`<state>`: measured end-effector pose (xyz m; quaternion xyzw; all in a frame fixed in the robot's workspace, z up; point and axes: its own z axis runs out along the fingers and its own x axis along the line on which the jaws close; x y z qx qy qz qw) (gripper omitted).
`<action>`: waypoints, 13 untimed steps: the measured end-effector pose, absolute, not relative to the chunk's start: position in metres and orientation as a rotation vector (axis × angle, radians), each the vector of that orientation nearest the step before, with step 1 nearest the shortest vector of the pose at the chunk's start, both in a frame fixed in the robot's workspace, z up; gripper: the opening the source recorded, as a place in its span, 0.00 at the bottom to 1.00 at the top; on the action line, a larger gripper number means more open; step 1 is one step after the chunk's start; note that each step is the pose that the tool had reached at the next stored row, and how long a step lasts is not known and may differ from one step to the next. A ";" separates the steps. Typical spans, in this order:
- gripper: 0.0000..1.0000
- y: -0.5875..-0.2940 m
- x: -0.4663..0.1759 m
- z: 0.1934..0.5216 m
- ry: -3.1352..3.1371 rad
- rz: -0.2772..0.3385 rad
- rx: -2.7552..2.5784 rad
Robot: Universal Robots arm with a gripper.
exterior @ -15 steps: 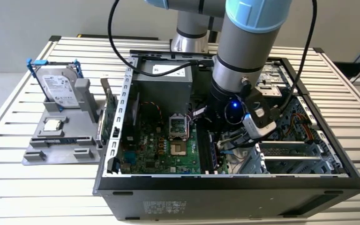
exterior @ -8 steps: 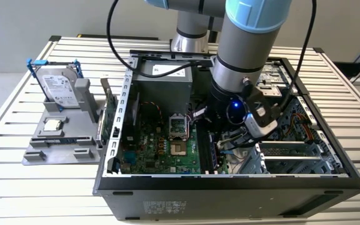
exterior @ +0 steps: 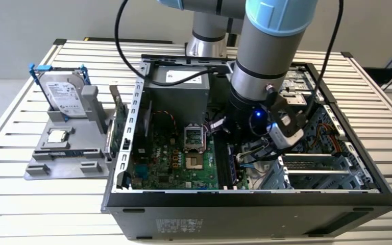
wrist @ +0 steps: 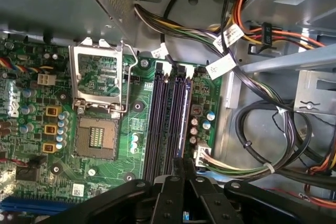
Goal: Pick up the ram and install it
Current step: 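Insert the ram into the slot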
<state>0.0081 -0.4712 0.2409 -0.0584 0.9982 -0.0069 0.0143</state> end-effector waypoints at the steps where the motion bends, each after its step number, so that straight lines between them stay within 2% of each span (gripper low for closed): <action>1: 0.00 -0.471 0.008 0.241 3.107 -0.021 -0.192; 13: 0.00 -0.471 0.008 0.241 3.095 -0.019 -0.333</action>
